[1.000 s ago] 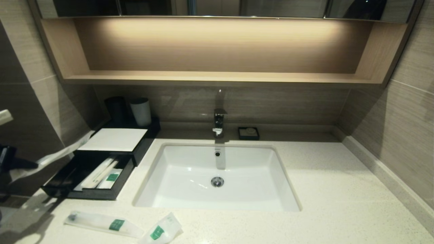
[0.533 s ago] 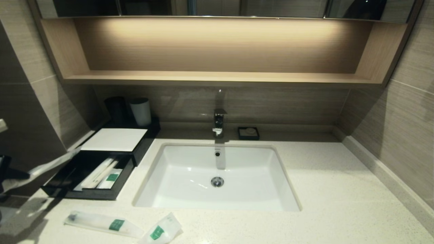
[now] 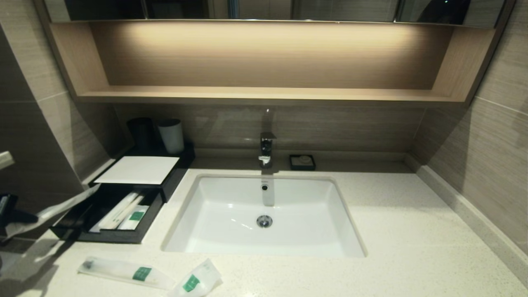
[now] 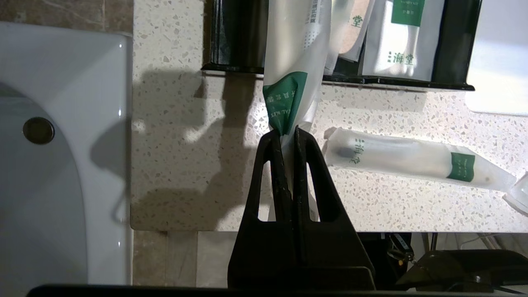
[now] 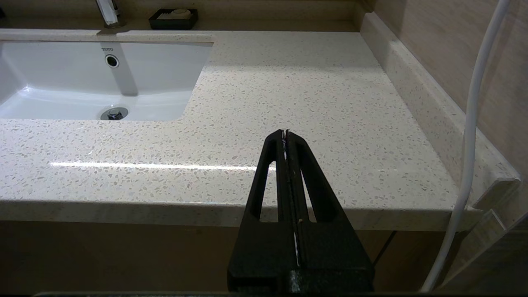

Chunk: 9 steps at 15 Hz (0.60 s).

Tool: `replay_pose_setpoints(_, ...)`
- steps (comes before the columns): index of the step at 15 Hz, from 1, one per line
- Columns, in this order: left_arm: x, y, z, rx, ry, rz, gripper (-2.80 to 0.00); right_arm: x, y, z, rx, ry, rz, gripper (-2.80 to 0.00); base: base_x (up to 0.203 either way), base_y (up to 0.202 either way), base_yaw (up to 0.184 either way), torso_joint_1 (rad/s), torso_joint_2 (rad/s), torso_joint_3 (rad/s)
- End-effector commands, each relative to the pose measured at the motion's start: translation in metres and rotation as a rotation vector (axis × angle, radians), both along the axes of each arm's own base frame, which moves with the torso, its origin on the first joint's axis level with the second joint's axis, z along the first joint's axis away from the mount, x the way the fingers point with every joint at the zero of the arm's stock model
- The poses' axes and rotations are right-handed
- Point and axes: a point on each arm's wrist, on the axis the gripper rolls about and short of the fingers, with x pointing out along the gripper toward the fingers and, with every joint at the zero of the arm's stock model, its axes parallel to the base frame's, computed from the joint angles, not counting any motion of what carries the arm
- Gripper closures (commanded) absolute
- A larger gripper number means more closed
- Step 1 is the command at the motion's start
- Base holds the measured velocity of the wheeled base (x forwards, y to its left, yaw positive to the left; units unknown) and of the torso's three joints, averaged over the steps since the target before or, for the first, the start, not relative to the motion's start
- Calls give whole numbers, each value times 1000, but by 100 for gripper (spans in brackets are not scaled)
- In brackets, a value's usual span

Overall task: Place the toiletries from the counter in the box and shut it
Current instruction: Place the bathroom toiletry into the drawer

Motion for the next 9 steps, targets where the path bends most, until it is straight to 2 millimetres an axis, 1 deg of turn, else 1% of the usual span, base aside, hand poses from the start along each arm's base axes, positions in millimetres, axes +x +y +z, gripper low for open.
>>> replay_pose_setpoints(1, 6, 6, -10, 2, 22, 5, 0, 0, 0, 0, 0, 3, 1, 0, 0, 0, 0, 0, 0, 0)
replay_pose_setpoints(5, 14, 9, -19, -3, 46, 1, 0, 0, 0, 0, 0, 1, 1, 0, 0, 0, 0, 0, 0, 0)
replay_pose_setpoints(9, 21, 2, -19, -5, 47, -28, 0, 0, 0, 0, 0, 3, 1, 0, 0, 0, 0, 0, 0, 0)
